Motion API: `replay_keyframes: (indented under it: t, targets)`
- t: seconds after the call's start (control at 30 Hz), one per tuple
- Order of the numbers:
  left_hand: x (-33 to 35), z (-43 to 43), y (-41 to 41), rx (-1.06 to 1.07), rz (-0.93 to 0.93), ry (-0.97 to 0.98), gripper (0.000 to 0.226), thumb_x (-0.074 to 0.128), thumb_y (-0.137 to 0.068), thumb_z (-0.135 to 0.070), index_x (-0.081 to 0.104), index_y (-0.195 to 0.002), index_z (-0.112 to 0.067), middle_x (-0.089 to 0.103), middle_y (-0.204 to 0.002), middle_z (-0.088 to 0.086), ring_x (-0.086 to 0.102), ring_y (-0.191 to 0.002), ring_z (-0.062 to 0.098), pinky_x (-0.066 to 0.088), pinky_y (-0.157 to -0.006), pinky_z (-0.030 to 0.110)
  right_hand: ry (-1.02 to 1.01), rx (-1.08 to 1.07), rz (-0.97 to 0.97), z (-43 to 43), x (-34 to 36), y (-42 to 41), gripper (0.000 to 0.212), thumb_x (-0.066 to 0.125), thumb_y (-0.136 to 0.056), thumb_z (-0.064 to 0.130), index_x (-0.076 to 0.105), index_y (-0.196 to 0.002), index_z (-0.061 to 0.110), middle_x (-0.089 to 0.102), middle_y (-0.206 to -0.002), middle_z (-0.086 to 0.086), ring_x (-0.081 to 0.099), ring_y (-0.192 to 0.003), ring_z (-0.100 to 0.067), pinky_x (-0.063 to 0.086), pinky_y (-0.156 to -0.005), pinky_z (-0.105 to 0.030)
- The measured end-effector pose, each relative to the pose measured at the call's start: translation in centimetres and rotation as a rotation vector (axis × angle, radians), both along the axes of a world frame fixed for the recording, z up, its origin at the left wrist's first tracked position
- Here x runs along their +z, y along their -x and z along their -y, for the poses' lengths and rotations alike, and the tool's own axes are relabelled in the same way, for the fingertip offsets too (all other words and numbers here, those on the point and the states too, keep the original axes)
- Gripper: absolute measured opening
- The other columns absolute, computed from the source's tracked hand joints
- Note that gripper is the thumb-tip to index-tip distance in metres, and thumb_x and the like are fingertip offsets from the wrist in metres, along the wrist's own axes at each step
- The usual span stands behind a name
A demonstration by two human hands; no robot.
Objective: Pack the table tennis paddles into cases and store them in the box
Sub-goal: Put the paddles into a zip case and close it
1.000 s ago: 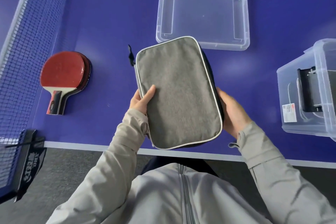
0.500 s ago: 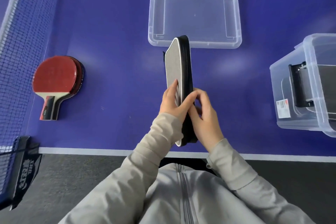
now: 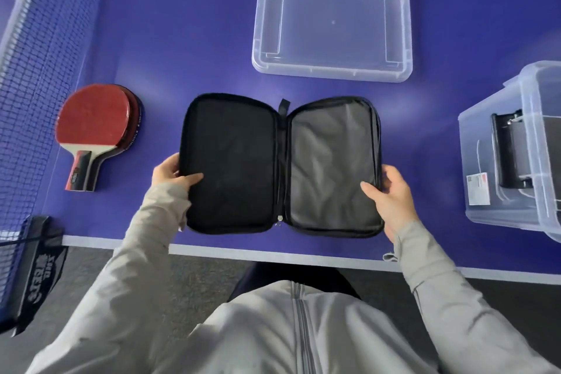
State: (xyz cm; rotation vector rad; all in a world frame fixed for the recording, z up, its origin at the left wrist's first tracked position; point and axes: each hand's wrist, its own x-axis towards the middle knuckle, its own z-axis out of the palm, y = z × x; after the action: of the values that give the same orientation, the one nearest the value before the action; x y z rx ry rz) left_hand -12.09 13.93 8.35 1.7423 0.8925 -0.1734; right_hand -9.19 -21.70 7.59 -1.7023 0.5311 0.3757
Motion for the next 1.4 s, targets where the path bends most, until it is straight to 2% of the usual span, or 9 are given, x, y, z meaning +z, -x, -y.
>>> replay_keyframes:
  t: [0.07, 0.13, 0.27, 0.37, 0.53, 0.63, 0.9, 1.1, 1.4]
  targets:
    - [-1.5, -1.0, 0.0, 0.029, -0.019, 0.001, 0.042, 0.064, -0.077, 0.008, 0.062, -0.115, -0.011, 0.067, -0.106, 0.007, 0.064, -0.078, 0.012, 0.051, -0.073, 0.021, 0.035, -0.012, -0.077, 0.4, -1.9, -0.2, 0.03, 0.063, -0.084, -0.003, 0.058, -0.106, 0.017, 0.068, -0.109, -0.006, 0.064, -0.1, -0.02, 0.05, -0.093, -0.035]
    - [-3.0, -1.6, -0.3, 0.008, -0.066, -0.051, 0.044, 0.065, -0.078, 0.003, 0.061, -0.118, -0.013, 0.067, -0.112, 0.008, 0.065, -0.092, 0.024, 0.052, -0.085, 0.033, 0.086, 0.01, -0.119, 0.2, -3.4, -0.3, 0.029, 0.063, -0.084, -0.001, 0.057, -0.106, 0.016, 0.067, -0.114, -0.009, 0.063, -0.102, -0.023, 0.049, -0.094, -0.035]
    - [-5.3, -1.9, -1.4, -0.001, -0.117, -0.196, 0.043, 0.069, -0.076, -0.004, 0.061, -0.117, -0.015, 0.066, -0.108, 0.005, 0.061, -0.102, 0.03, 0.048, -0.096, 0.038, 0.418, 0.111, -0.183, -0.4, -5.4, -0.4, 0.051, 0.068, -0.084, 0.013, 0.047, -0.131, 0.009, 0.054, -0.131, -0.011, 0.052, -0.119, -0.029, 0.041, -0.097, -0.032]
    - [-6.5, -2.0, -1.7, -0.062, -0.118, -0.321, 0.045, 0.07, -0.076, -0.008, 0.059, -0.119, -0.018, 0.061, -0.106, 0.001, 0.059, -0.104, 0.028, 0.043, -0.091, 0.028, 0.515, 0.138, -0.138, -0.9, -5.9, -0.4, 0.05, 0.069, -0.083, 0.016, 0.047, -0.127, 0.007, 0.057, -0.122, -0.012, 0.05, -0.104, -0.024, 0.039, -0.087, -0.029]
    - [-7.8, -2.3, -0.4, -0.139, -0.18, -0.595, 0.076, 0.077, -0.074, -0.029, 0.039, -0.139, -0.016, 0.042, -0.133, 0.01, 0.039, -0.121, 0.032, 0.034, -0.101, 0.042, 0.788, 0.272, 0.031, -1.8, -5.8, -0.2, 0.066, 0.07, -0.081, 0.014, 0.037, -0.138, 0.01, 0.045, -0.132, -0.015, 0.042, -0.122, -0.032, 0.039, -0.099, -0.044]
    - [-7.6, -3.7, 1.1, -0.114, -0.161, -0.677, 0.078, 0.075, -0.073, -0.039, 0.04, -0.138, -0.015, 0.039, -0.14, 0.006, 0.036, -0.126, 0.029, 0.029, -0.103, 0.043, 0.977, 0.469, 0.127, -1.7, -5.6, 0.0, 0.067, 0.068, -0.083, 0.018, 0.037, -0.143, 0.013, 0.038, -0.143, -0.016, 0.036, -0.13, -0.034, 0.036, -0.098, -0.049]
    - [-6.3, -13.0, 3.9, 0.1, -0.192, -0.915, 0.082, 0.071, -0.076, -0.043, 0.034, -0.141, -0.012, 0.028, -0.151, 0.01, 0.024, -0.138, 0.032, 0.022, -0.108, 0.05, 0.984, 0.576, 0.064, -1.7, -5.9, 0.6, 0.058, 0.061, -0.09, 0.026, 0.039, -0.143, 0.018, 0.022, -0.155, -0.013, 0.021, -0.142, -0.029, 0.029, -0.105, -0.05]
    - [-6.3, -18.8, 2.2, 0.163, -0.456, -0.708, 0.076, 0.074, -0.074, -0.038, 0.041, -0.133, -0.005, 0.039, -0.137, 0.023, 0.035, -0.129, 0.04, 0.029, -0.107, 0.053, 0.982, 0.564, 0.013, -1.8, -5.9, 0.3, 0.058, 0.062, -0.089, 0.024, 0.039, -0.142, 0.018, 0.022, -0.155, -0.012, 0.021, -0.142, -0.029, 0.029, -0.105, -0.051]
    - [-7.1, -21.7, 1.8, -0.116, -0.41, -0.677, 0.042, 0.071, -0.079, -0.029, 0.05, -0.096, 0.003, 0.055, -0.101, 0.033, 0.054, -0.094, 0.048, 0.043, -0.082, 0.051, 0.971, 0.553, -0.027, -2.2, -5.8, 0.1, 0.059, 0.062, -0.088, 0.021, 0.038, -0.142, 0.016, 0.024, -0.154, -0.013, 0.02, -0.142, -0.029, 0.031, -0.108, -0.049]
